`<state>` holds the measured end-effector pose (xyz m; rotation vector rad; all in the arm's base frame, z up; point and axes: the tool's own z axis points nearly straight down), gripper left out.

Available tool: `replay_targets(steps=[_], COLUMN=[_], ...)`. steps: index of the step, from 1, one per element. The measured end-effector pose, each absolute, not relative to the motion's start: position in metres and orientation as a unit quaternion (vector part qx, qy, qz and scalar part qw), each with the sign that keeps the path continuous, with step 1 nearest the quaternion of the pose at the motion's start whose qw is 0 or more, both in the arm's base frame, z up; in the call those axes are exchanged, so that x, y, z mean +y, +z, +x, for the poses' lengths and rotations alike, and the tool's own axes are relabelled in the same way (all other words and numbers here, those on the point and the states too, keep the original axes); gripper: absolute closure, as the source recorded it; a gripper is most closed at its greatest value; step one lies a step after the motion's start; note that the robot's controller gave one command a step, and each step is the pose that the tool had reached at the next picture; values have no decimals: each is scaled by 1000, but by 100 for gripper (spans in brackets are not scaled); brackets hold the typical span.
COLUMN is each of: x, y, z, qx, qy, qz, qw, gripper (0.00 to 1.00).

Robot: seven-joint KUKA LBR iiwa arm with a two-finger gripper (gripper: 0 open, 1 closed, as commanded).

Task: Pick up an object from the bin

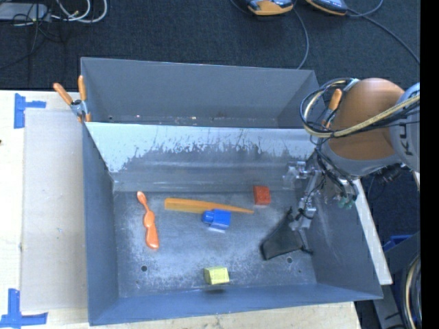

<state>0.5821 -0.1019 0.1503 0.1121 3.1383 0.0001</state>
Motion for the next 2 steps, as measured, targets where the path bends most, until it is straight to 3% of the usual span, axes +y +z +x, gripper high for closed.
replay_targets(steps=[1,2], x=[-98,-98], y=[121,73], z=[577,567], qx=[1000,999], qy=[1,1], qz=[12,46], qw=[-2,1], gripper=[0,0])
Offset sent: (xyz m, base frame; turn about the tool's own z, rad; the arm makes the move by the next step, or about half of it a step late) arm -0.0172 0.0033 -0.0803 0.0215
